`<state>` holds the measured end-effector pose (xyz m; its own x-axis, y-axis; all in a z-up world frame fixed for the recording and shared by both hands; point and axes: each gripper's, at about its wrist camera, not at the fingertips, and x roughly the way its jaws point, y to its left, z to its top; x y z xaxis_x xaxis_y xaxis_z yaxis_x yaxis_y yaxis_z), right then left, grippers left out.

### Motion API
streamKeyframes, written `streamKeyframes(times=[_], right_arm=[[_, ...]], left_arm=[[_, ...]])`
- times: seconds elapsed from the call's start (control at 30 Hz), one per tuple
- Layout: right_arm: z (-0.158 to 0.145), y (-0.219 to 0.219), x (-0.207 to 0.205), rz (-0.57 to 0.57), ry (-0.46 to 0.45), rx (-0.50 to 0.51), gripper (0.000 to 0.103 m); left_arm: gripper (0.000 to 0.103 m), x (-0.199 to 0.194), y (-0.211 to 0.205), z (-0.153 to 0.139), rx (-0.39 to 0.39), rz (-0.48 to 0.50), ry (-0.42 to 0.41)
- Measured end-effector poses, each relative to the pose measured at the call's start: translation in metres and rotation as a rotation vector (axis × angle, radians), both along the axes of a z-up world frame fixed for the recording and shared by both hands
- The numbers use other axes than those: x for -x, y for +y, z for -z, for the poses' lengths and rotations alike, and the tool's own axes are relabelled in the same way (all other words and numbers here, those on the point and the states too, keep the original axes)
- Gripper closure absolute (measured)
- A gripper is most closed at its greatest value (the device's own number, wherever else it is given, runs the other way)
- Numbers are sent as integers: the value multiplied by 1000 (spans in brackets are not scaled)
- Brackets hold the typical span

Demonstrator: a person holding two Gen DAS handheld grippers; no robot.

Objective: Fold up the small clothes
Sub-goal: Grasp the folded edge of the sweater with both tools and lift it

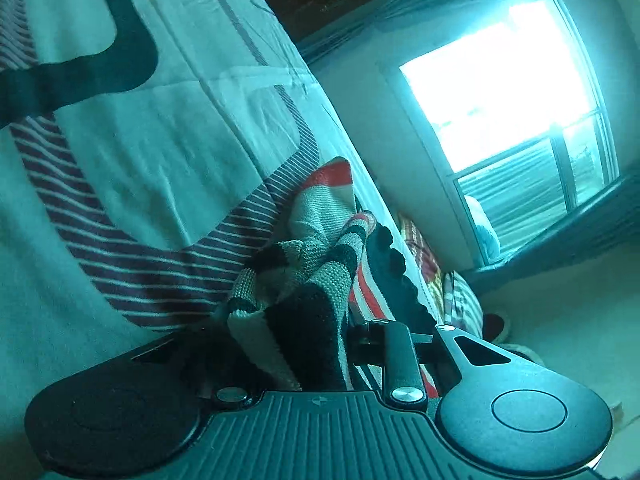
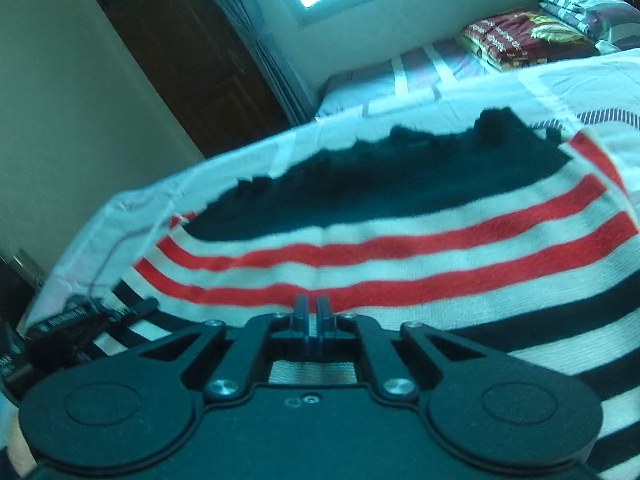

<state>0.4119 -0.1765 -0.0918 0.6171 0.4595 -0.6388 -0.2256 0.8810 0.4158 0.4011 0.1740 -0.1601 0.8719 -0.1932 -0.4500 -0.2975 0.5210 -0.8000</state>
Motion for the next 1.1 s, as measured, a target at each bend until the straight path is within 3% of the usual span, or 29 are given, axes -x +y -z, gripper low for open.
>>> streamKeyframes(times=[0.03, 0.27, 0.37, 0.57, 0.67, 0.8, 0.9, 1.0, 1.03, 1.1], right_arm=[[4, 1, -1, 3, 11, 10, 103], [12, -4, -2, 18, 28, -17, 103], [14, -7, -4, 21, 34, -31, 103], [17, -10, -4, 37, 38, -63, 103], [17, -12, -4, 49, 48, -85, 103], [15, -24, -4, 86, 70, -154, 103], [3, -60, 12, 217, 25, -252, 89], [0, -112, 35, 338, 17, -342, 80], [1, -129, 41, 360, 28, -378, 73], [3, -159, 53, 414, 52, -439, 48]], left_arm=[[76, -2, 0, -1, -9, 5, 2], [79, 3, 2, -6, -35, 36, -2], [81, 2, 1, -17, -85, 65, -16], [82, -18, -26, -83, -205, 226, -131], [82, -34, -59, -120, -293, 332, -174], [82, -55, -108, -145, -360, 462, -193], [82, -69, -151, -144, -394, 557, -167], [82, -78, -198, -126, -421, 662, -108], [82, -80, -213, -117, -435, 701, -85], [80, -79, -243, -98, -502, 776, -21]])
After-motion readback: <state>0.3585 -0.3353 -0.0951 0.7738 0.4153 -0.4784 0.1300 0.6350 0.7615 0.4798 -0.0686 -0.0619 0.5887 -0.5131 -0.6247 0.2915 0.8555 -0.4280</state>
